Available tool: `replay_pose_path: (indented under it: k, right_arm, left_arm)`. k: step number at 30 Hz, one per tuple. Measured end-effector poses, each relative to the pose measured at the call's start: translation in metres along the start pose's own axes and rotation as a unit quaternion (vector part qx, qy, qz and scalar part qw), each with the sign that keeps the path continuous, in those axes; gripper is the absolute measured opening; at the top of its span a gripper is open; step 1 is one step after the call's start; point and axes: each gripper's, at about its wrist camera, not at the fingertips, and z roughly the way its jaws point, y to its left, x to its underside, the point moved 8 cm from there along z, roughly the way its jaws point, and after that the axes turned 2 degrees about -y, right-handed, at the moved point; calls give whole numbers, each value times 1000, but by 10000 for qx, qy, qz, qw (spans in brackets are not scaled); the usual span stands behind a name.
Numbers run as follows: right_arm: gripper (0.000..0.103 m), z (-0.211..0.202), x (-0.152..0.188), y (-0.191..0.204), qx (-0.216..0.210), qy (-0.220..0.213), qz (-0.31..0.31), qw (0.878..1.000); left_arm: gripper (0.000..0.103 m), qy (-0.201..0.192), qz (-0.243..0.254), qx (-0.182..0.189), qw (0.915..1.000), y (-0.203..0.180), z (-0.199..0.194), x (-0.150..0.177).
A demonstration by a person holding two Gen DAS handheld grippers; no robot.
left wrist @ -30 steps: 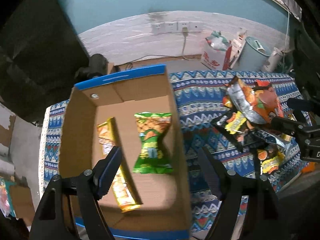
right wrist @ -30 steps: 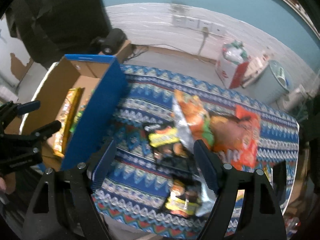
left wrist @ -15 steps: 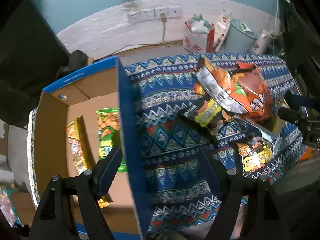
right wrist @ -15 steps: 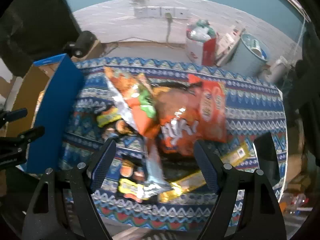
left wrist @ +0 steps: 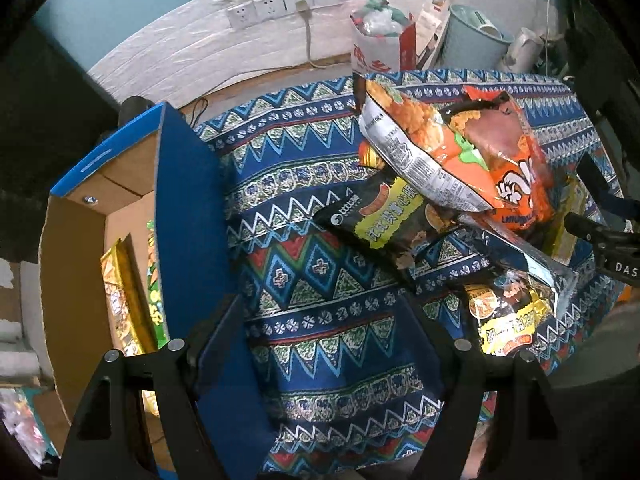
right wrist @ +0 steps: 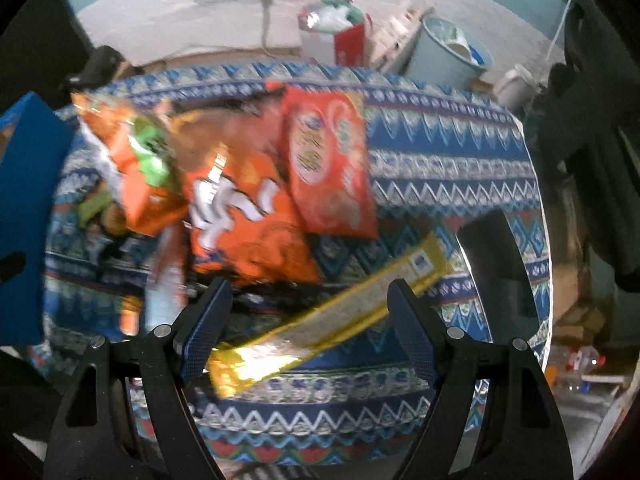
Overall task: Organize snacks
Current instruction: 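Move both tools back to the snack pile toward the black bag and gold bar, then grasp the black-and-yellow bag with the left tool while the right grasps the long gold bar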
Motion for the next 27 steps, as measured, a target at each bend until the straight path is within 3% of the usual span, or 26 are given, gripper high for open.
replay_pose_path:
  k: [7,21,27]
  right_arm:
    - [79,27,12,-6,194,280,13,9994]
    - [79,46,40,-44,281,548,202,9979]
    - [78,64,53,-66,-260,709,659,9950]
  left_arm:
    - [79,162,-90,12,9998,-6,19,-7]
    - [80,371,-1015,370,9935,-23,50,-37]
    - [80,457,-1159,385,9915,-34,69,-46]
